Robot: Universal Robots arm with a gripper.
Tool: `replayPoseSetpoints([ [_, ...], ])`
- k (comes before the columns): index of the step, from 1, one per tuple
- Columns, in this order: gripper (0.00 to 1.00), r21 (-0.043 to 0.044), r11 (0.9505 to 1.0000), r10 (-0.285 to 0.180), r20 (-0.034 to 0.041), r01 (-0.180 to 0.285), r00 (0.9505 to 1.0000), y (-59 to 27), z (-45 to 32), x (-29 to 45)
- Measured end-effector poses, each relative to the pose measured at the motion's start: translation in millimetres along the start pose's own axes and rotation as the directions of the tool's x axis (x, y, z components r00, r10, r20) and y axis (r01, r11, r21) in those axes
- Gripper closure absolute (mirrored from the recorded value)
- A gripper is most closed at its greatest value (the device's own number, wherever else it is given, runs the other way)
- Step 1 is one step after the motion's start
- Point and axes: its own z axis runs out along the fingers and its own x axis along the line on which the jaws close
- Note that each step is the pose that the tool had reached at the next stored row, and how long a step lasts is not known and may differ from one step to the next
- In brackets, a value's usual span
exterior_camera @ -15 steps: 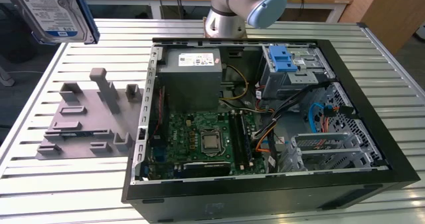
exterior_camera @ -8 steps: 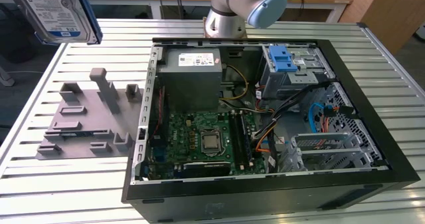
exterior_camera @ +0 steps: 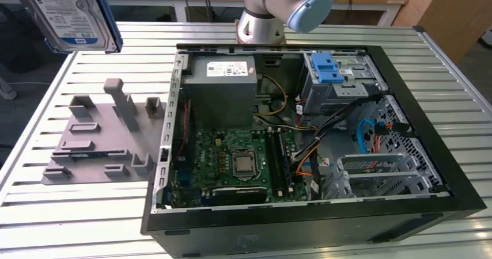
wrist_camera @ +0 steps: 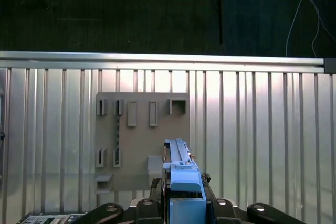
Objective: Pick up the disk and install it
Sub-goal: 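Pick up the disk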
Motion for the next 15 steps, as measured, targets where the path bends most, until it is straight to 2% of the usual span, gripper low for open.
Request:
replayPoseSetpoints([
  [8, 0.64, 0.0001, 1.0, 0.0, -0.0004, 0.0, 1.0, -4.5, -0.8, 8.7],
  [15, 0.64, 0.0, 1.0, 0.0, -0.0005, 0.0, 1.0, -14.5, -1.4, 11.8],
])
